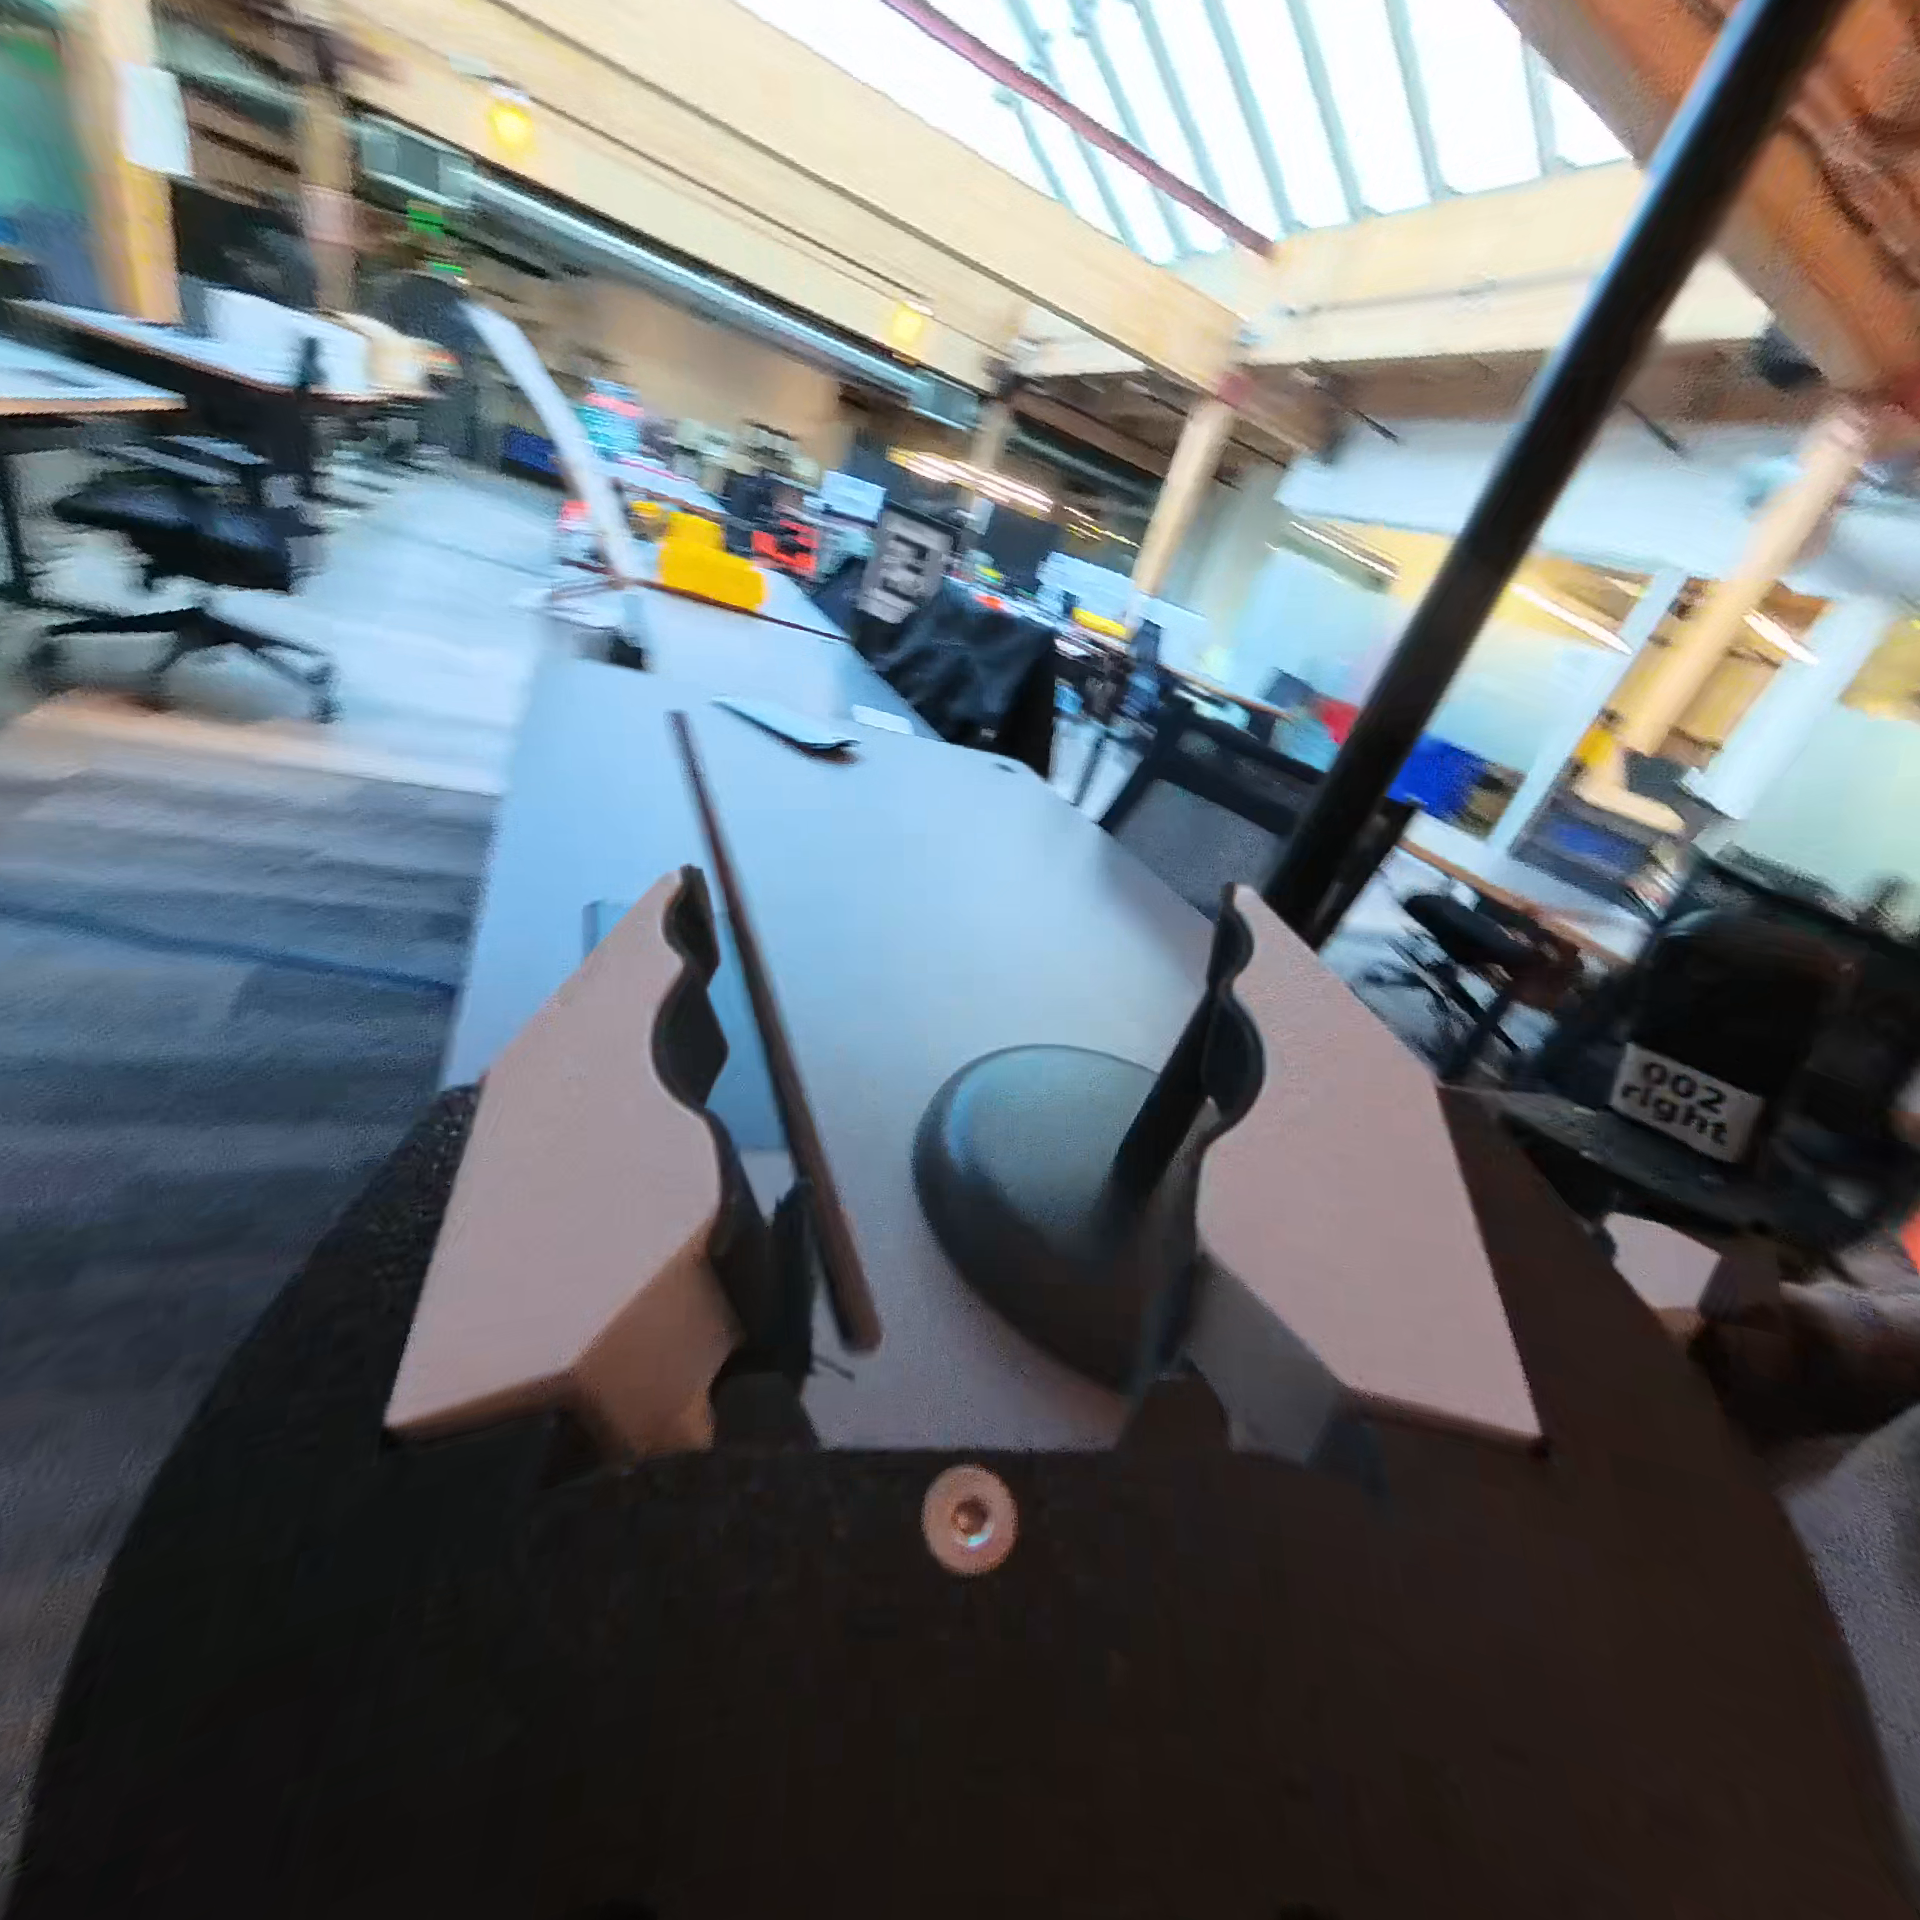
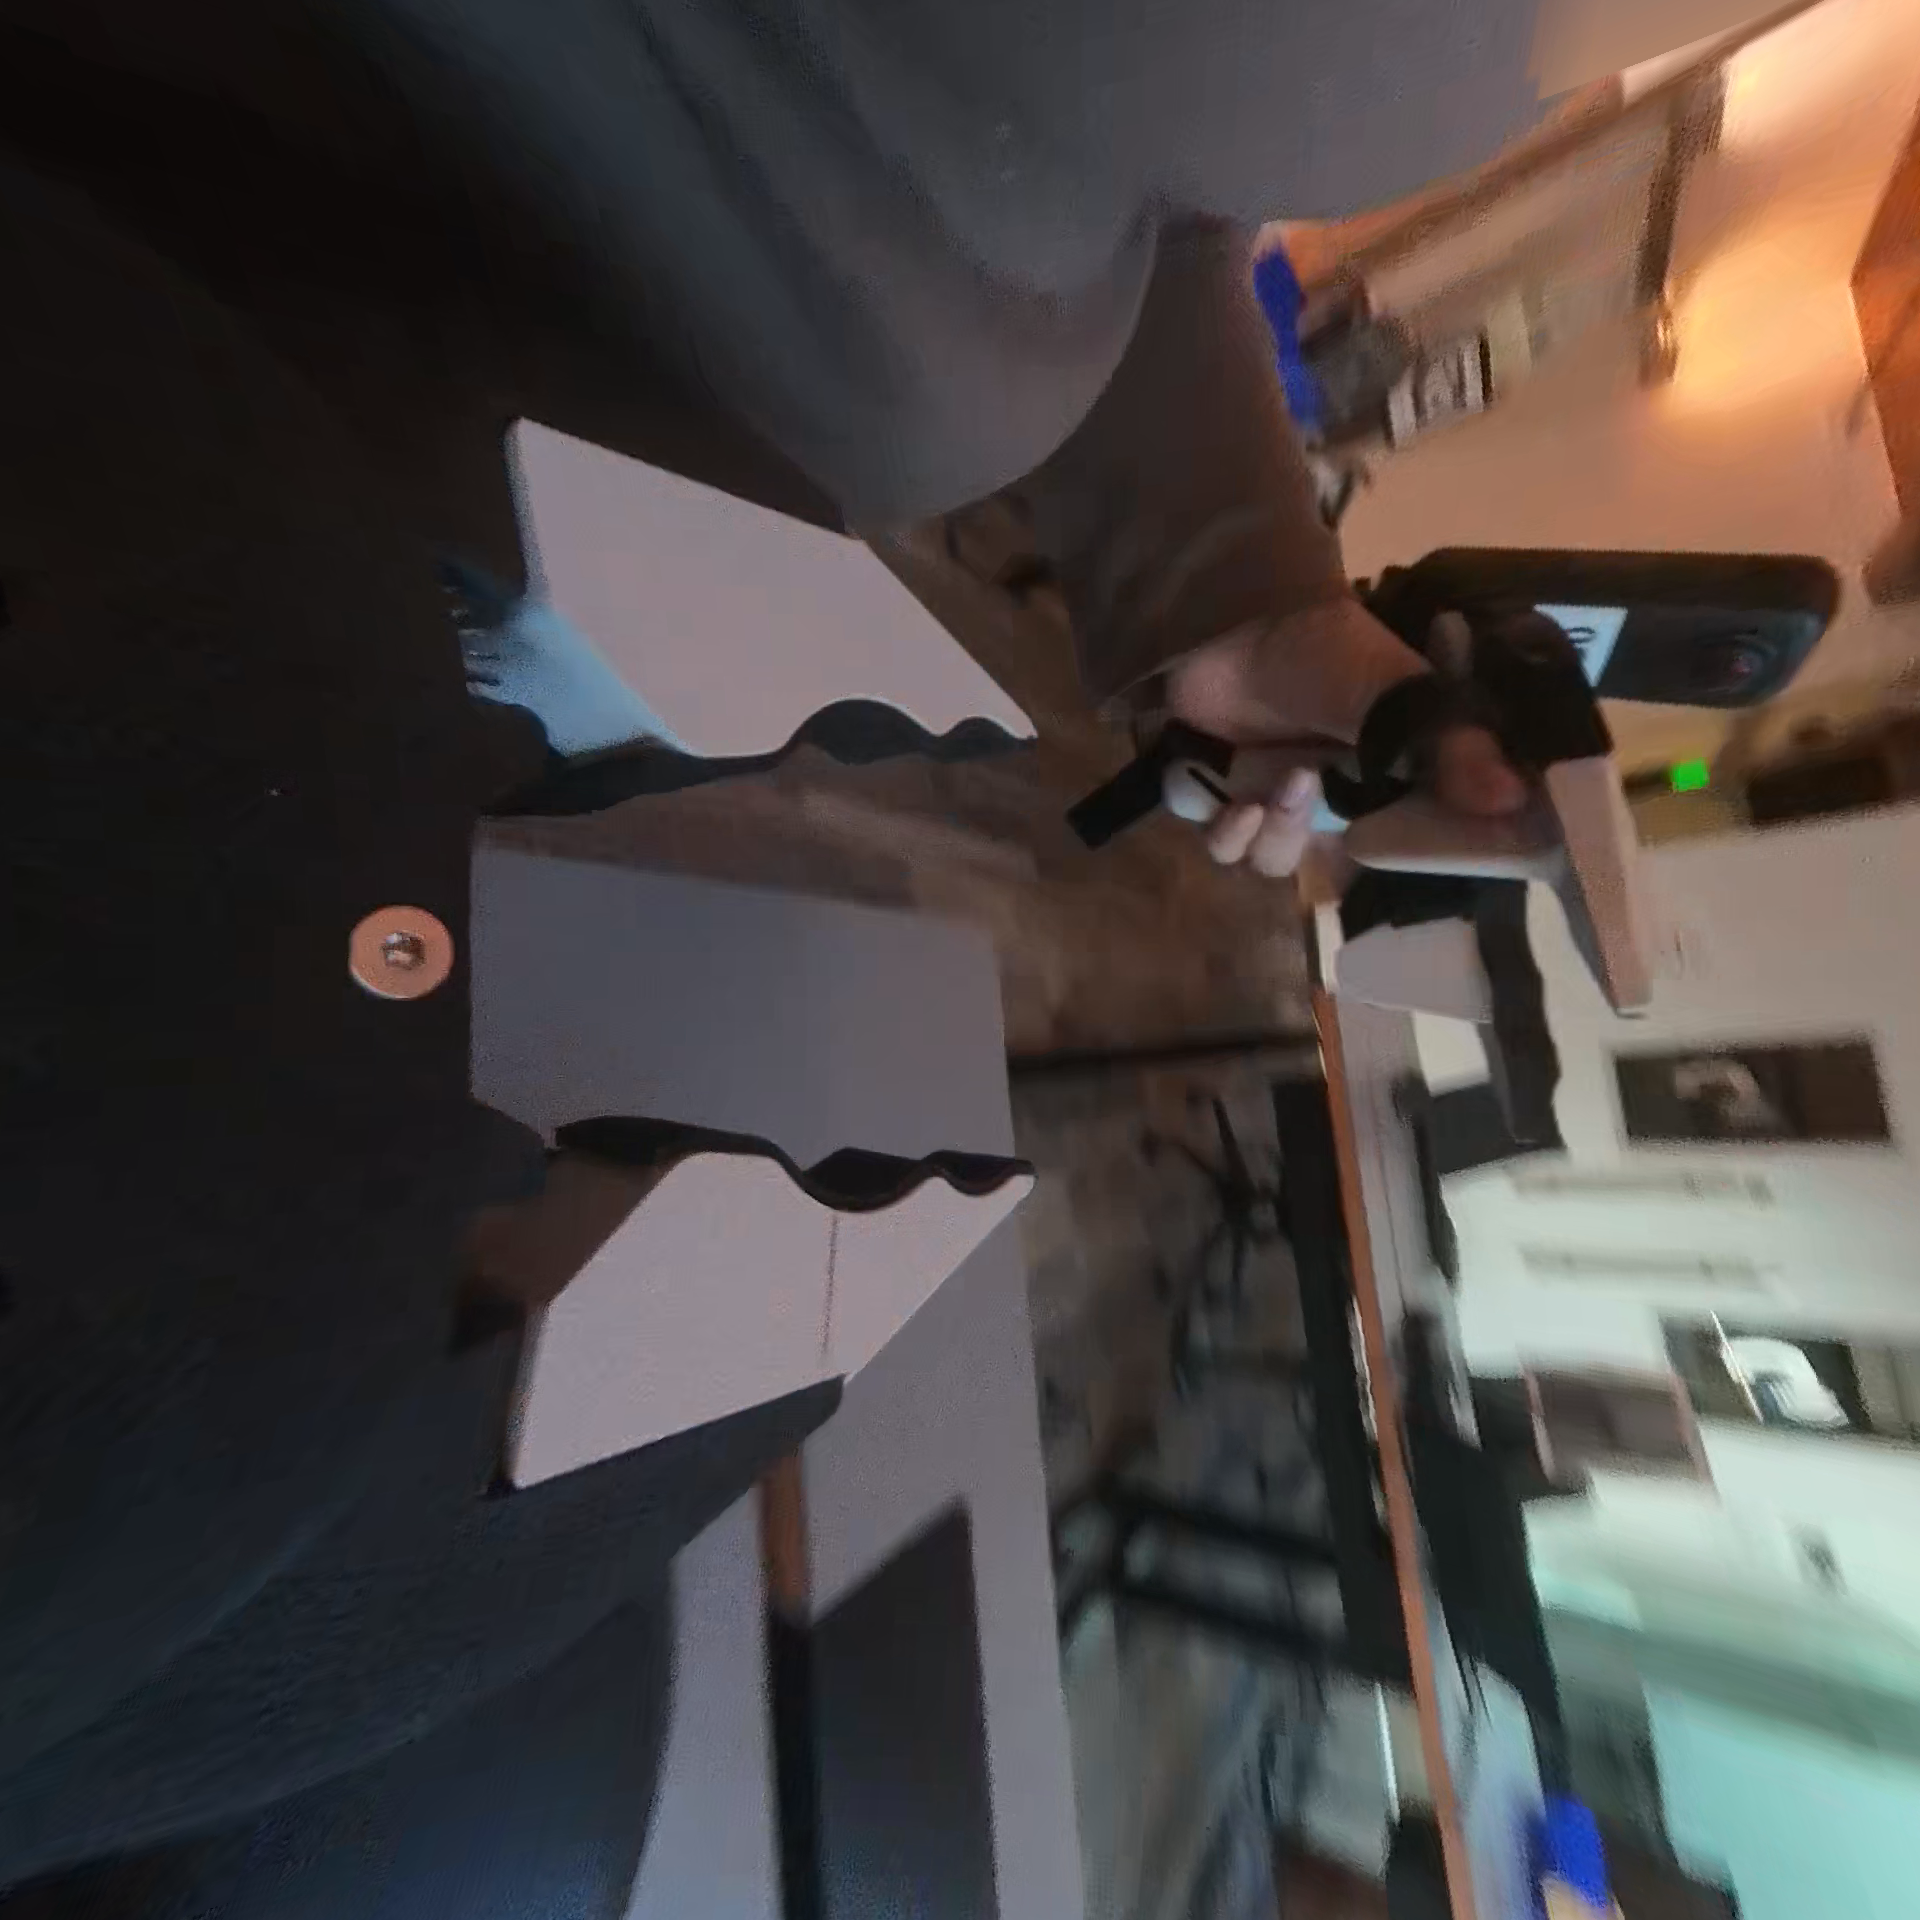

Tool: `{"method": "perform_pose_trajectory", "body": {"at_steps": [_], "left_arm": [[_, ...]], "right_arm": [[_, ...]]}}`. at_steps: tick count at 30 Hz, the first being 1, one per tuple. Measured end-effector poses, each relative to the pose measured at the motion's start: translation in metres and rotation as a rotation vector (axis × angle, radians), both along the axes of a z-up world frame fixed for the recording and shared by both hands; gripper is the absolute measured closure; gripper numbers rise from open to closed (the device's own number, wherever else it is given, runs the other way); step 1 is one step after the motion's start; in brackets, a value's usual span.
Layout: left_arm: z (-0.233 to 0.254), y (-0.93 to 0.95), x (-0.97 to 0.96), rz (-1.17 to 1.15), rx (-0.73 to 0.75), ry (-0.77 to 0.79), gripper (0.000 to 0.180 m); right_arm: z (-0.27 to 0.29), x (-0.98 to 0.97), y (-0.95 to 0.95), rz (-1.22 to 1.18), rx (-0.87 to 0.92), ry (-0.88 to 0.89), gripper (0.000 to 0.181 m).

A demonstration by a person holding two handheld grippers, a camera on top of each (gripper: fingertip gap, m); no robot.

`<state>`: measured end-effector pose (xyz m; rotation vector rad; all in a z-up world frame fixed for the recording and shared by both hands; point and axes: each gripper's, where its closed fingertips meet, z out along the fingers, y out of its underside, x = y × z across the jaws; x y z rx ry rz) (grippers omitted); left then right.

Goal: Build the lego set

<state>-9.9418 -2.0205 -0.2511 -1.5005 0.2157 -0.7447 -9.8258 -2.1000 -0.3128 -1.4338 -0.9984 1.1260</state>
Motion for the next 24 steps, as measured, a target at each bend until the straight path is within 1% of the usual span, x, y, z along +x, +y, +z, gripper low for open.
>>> {"method": "perform_pose_trajectory", "body": {"at_steps": [3,5,8,11,15,17,19,21,24], "left_arm": [[-0.029,-0.049,-0.055,0.19,-0.067,-0.055,0.086],[-0.049,-0.084,-0.089,0.306,-0.117,-0.061,0.083],[-0.065,-0.133,-0.136,0.453,-0.167,-0.075,0.08],[-0.076,-0.184,-0.186,0.601,-0.195,-0.038,0.079],[-0.099,-0.255,-0.259,0.786,-0.282,0.038,0.074],[-0.11,-0.29,-0.297,0.874,-0.345,0.056,0.07],[-0.113,-0.318,-0.332,0.94,-0.379,0.05,0.069],[-0.107,-0.343,-0.369,0.997,-0.377,0.048,0.069],[-0.087,-0.365,-0.418,1.1,-0.334,0.072,0.073]], "right_arm": [[0.0,-0.047,-0.011,0.174,-0.025,0.017,0.106],[0.005,-0.078,-0.014,0.245,-0.008,0.026,0.106],[0.007,-0.126,-0.02,0.346,0.022,0.002,0.106],[0.0,-0.182,-0.028,0.431,0.052,-0.022,0.106],[-0.011,-0.278,-0.046,0.531,0.001,-0.02,0.106],[-0.004,-0.34,-0.064,0.572,-0.015,0.025,0.105],[0.014,-0.398,-0.082,0.601,-0.011,0.107,0.105],[0.036,-0.449,-0.099,0.611,-0.012,0.198,0.105],[0.062,-0.502,-0.119,0.63,-0.041,0.289,0.105]]}}
